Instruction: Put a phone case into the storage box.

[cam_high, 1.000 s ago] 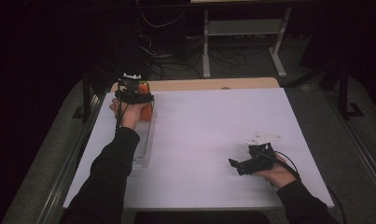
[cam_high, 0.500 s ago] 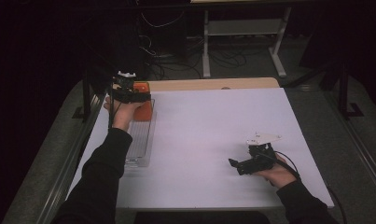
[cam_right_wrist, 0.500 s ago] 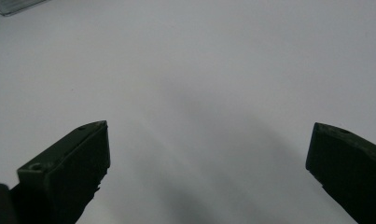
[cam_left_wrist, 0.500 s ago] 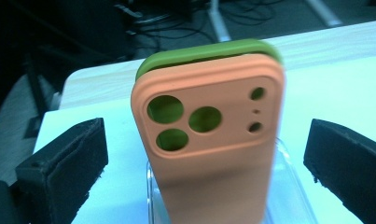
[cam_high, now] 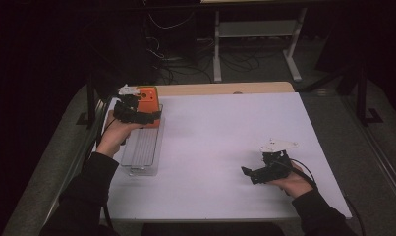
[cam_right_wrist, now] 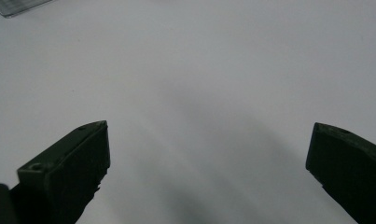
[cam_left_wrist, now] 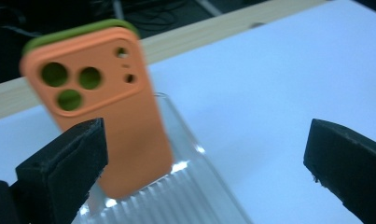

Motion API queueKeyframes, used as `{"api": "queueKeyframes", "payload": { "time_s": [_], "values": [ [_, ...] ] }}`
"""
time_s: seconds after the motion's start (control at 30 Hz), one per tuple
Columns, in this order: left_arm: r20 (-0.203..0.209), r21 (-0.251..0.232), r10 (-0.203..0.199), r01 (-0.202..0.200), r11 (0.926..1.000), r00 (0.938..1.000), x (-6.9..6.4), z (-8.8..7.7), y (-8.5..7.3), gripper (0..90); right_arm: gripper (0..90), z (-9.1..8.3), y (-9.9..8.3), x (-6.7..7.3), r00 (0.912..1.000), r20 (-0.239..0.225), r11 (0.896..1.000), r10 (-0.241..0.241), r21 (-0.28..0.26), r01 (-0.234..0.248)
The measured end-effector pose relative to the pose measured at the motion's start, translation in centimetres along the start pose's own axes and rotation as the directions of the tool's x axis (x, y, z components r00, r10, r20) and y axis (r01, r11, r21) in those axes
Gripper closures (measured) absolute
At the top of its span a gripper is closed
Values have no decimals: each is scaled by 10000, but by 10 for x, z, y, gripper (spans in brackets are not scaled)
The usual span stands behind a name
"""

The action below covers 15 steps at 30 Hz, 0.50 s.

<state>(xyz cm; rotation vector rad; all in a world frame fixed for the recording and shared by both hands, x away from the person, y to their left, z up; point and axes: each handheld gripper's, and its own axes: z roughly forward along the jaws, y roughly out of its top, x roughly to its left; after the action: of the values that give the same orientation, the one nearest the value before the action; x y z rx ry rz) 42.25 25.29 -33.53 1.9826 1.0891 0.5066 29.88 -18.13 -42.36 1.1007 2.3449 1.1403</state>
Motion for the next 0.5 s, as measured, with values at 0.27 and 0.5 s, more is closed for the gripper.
{"api": "queueKeyframes", "payload": {
  "time_s": [0.27, 0.5],
  "values": [
    [1171, -391, 507, -464, 9982, 9918, -18, -17, -16, 0, 0, -6, 3, -3, 9998, -126, 9998, -147, -139, 145],
    [1882, -580, 984, -890, 9943, 9772, -31, -24, -37, 0, 0, -11, 4, -7, 9993, -229, 9991, -280, -322, 272]
  ]
}}
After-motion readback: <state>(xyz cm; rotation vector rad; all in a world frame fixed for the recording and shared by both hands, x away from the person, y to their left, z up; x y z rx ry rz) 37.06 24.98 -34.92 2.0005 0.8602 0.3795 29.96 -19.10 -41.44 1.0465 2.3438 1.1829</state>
